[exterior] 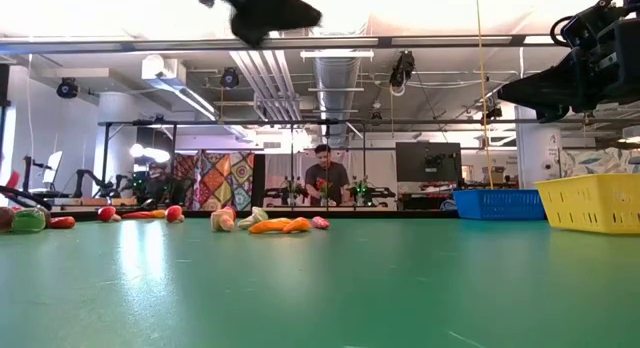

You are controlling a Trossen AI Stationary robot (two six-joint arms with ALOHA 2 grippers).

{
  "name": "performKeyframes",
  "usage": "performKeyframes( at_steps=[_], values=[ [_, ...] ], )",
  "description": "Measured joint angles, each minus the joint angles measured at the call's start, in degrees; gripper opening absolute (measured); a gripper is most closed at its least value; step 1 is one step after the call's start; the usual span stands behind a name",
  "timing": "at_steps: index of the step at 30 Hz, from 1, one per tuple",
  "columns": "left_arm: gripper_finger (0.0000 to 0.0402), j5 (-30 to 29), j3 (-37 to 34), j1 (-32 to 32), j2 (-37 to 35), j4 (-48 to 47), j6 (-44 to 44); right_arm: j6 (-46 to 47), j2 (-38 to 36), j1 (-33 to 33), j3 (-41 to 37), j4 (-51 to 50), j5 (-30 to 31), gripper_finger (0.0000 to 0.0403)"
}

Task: Sort produce into baskets
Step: Put the white garlic into the green bin

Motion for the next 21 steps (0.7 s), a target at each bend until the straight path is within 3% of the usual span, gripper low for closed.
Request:
performKeyframes(
  at_steps=[5,12,16,21],
  values=[
    [0.0233,3.16,1.17,6.33,8.76,8.61,7.44,-0.02,0.00,0.00,0.00,-0.01,-0.01,0.0068],
    [0.0233,3.76,5.63,9.45,20.18,16.93,12.03,0.00,0.00,0.00,-0.01,-0.01,0.00,0.0068],
    [0.0233,4.10,9.59,9.62,21.74,17.00,13.15,0.00,0.00,0.00,-0.01,0.00,-0.02,0.0068],
    [0.0233,12.40,10.00,9.62,16.98,17.00,13.22,-0.48,0.00,0.00,0.00,0.00,0.03,0.0068]
  ],
)
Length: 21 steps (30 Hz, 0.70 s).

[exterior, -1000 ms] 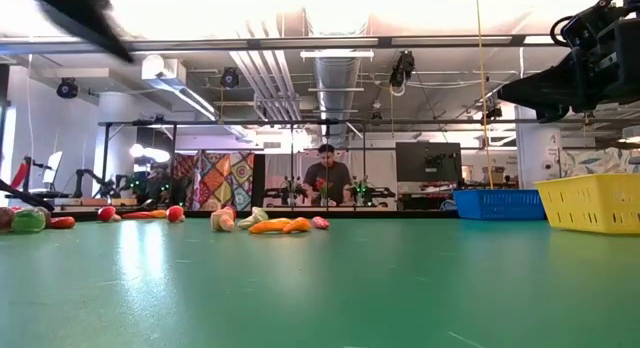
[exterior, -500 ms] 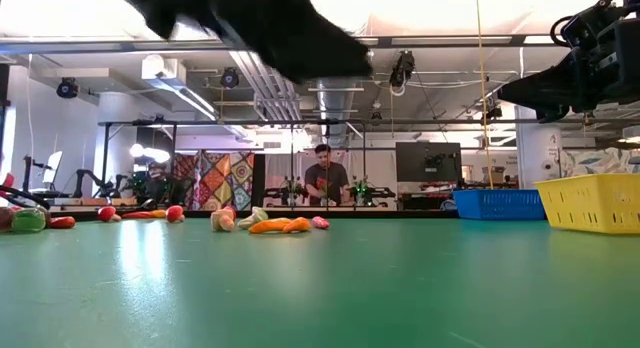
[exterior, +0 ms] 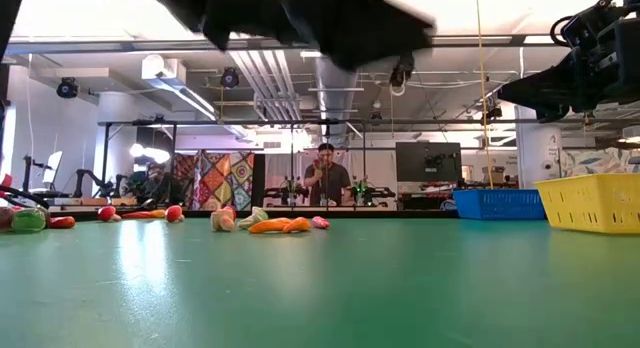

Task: Sort produce into baskets
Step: Put the white garlic into the green bin

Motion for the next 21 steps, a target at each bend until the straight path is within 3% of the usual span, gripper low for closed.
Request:
performKeyframes(
  at_steps=[4,9,13,17,18,21],
  values=[
    [0.0233,3.69,-4.92,-0.06,-7.74,-1.05,-0.48,-14.75,0.07,-0.02,0.00,2.82,5.94,0.0068],
    [0.0233,3.54,-17.33,-0.70,-16.40,7.35,-1.73,-19.91,0.07,-0.02,-0.01,5.75,5.93,0.0068],
    [0.0233,3.66,-27.53,-1.78,-19.86,22.33,-4.53,-0.33,0.47,-0.02,-0.01,11.89,3.50,0.0068],
    [0.0233,3.47,-32.60,-1.88,-21.88,34.35,-4.43,20.48,1.12,-0.18,-0.01,22.95,9.90,0.0068],
    [0.0233,3.40,-33.06,-1.88,-22.14,36.37,-4.73,22.97,1.62,-0.22,-0.01,26.00,9.16,0.0068],
    [0.0233,3.13,-34.12,-1.88,-21.99,36.96,-6.00,29.19,5.39,0.54,1.55,28.23,-3.32,0.0068]
  ],
)
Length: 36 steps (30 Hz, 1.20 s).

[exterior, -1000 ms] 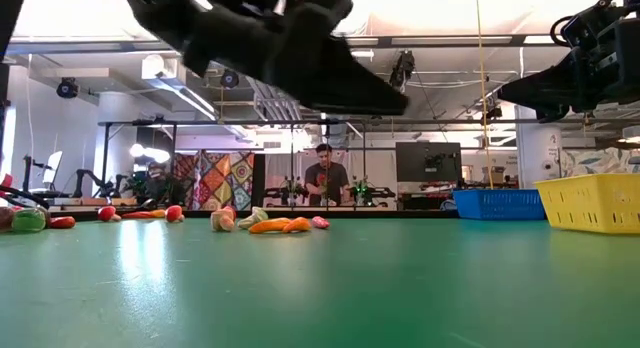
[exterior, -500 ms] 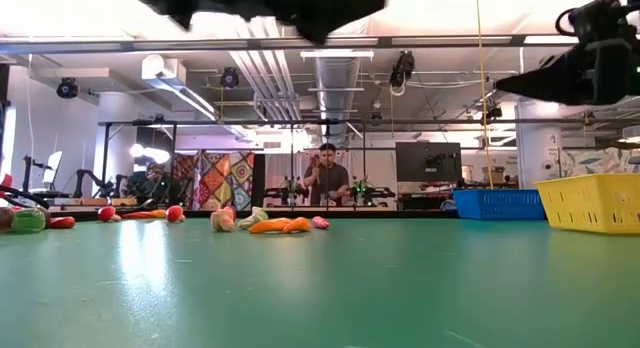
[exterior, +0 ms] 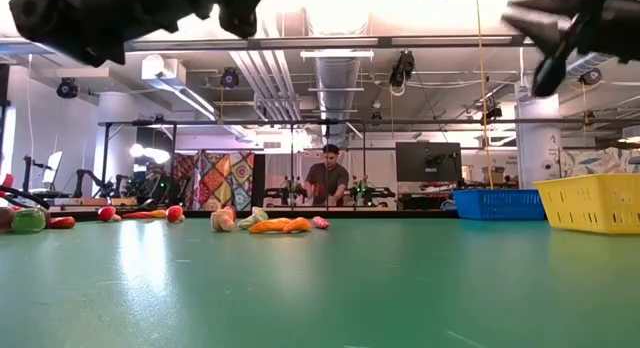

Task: Sort produce into baskets
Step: Put the white garlic into the green bin

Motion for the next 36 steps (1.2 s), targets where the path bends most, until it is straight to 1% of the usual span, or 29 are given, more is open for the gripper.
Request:
performKeyframes(
  at_steps=[1,2,5,6,7,9,11,13,14,16,17,18,19,21,22,23,25,28,30,33,36],
  values=[
    [0.0233,0.01,-0.19,0.00,0.15,-0.04,-0.39,3.05,2.48,0.78,1.19,-0.19,-2.20,0.0066],
    [0.0233,0.03,-0.33,-0.06,0.42,0.01,-0.70,5.77,5.78,1.94,2.44,-0.26,-2.57,0.0064],
    [0.0233,1.13,-0.40,-0.09,1.84,-0.15,-1.44,9.65,19.23,6.43,8.02,-1.16,2.15,0.0054],
    [0.0233,1.51,-0.37,-0.09,2.25,-0.18,-1.37,11.06,24.13,7.65,10.82,-2.30,2.73,0.0050],
    [0.0233,1.60,-0.24,-0.09,2.44,-0.23,-0.91,12.74,28.76,8.84,14.04,-3.83,2.15,0.0046],
    [0.0233,1.66,0.56,-0.09,2.74,0.14,0.48,15.52,36.83,11.51,22.15,-10.46,-1.60,0.0038],
    [0.0233,1.57,1.36,-0.09,3.02,0.11,2.09,18.68,44.18,15.00,31.67,-24.57,-4.16,0.0032],
    [0.0233,1.47,2.32,-0.07,3.41,-0.17,3.45,24.12,50.48,18.08,42.92,-42.67,-3.65,0.0028],
    [0.0233,1.46,2.69,-0.07,3.50,-0.53,4.28,28.09,53.45,19.37,48.31,-51.92,-2.96,0.0027],
    [0.0233,1.40,3.79,-0.07,3.84,-1.07,5.97,38.93,59.92,21.33,57.47,-73.89,-2.50,0.0028],
    [0.0233,1.39,3.95,-0.07,3.88,-1.38,6.55,44.83,63.25,22.01,61.02,-84.16,-3.87,0.0030],
    [0.0233,1.41,4.26,-0.06,3.89,-1.87,6.96,49.82,66.51,22.45,64.27,-92.48,-7.74,0.0034],
    [0.0233,1.39,4.81,-0.04,3.91,-2.18,7.43,53.72,69.23,22.67,67.09,-98.99,-13.52,0.0040],
    [0.0233,1.37,5.31,0.02,3.89,-2.32,8.08,58.86,73.60,22.83,71.17,-108.65,-26.43,0.0058],
    [0.0233,1.37,5.63,0.04,3.89,-2.53,8.08,60.27,75.55,23.26,72.47,-111.50,-32.18,0.0070],
    [0.0233,1.37,5.78,0.06,3.89,-2.75,8.04,61.03,77.56,23.83,73.54,-112.29,-36.76,0.0084],
    [0.0233,1.37,6.06,0.07,3.89,-3.65,7.78,61.07,81.36,24.75,75.22,-110.37,-42.09,0.0114],
    [0.0233,1.37,5.96,0.07,3.89,-4.06,7.59,59.45,85.01,26.21,76.44,-109.84,-44.22,0.0158],
    [0.0233,1.37,5.94,0.07,3.89,-4.31,6.91,58.48,86.78,27.36,75.70,-109.63,-44.35,0.0181],
    [0.0233,1.37,5.92,0.07,3.89,-5.59,5.52,58.44,88.16,28.66,72.39,-108.26,-46.36,0.0200],
    [0.0233,1.37,5.92,0.07,3.89,-7.12,4.34,58.32,87.43,29.44,67.81,-102.51,-50.48,0.0208]
  ],
)
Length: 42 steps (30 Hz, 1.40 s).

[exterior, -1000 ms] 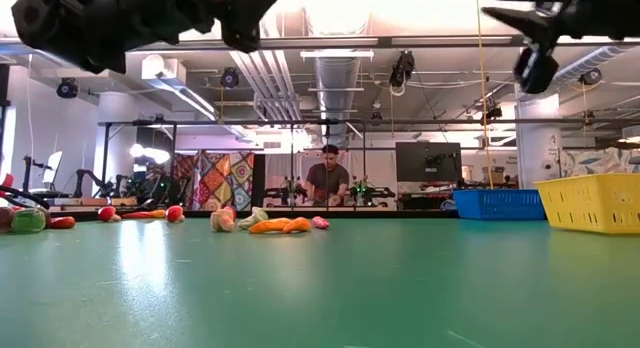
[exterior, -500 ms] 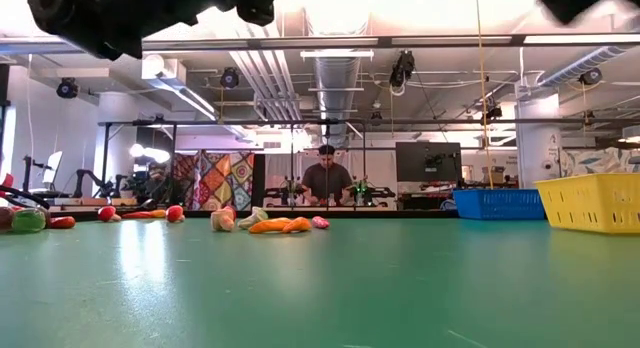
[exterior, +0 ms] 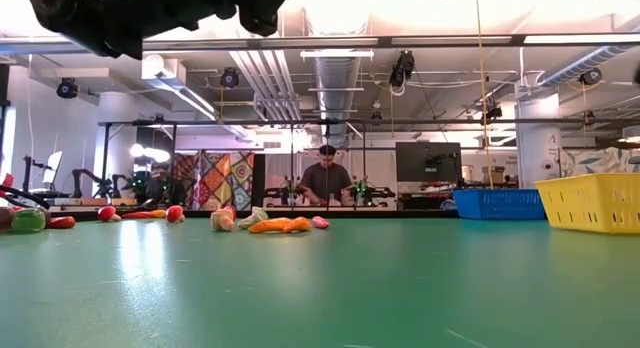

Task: Sort produce into baskets
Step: Put the white garlic into the green bin

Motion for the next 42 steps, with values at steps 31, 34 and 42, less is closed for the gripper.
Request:
performKeyframes(
  at_steps=[31,34,42],
  values=[
    [0.0233,0.50,-0.09,-3.34,0.00,-4.12,-15.72,19.76,-13.05,5.76,-27.10,35.82,-12.66,0.0215],
    [0.0233,0.52,-0.07,-4.16,0.00,-4.09,-15.33,19.93,-12.06,6.97,-27.12,35.58,-13.38,0.0215],
    [0.0233,0.07,-0.29,-4.46,-4.52,-10.05,-11.94,15.08,-8.56,7.43,-27.14,36.63,-10.41,0.0214]
  ],
)
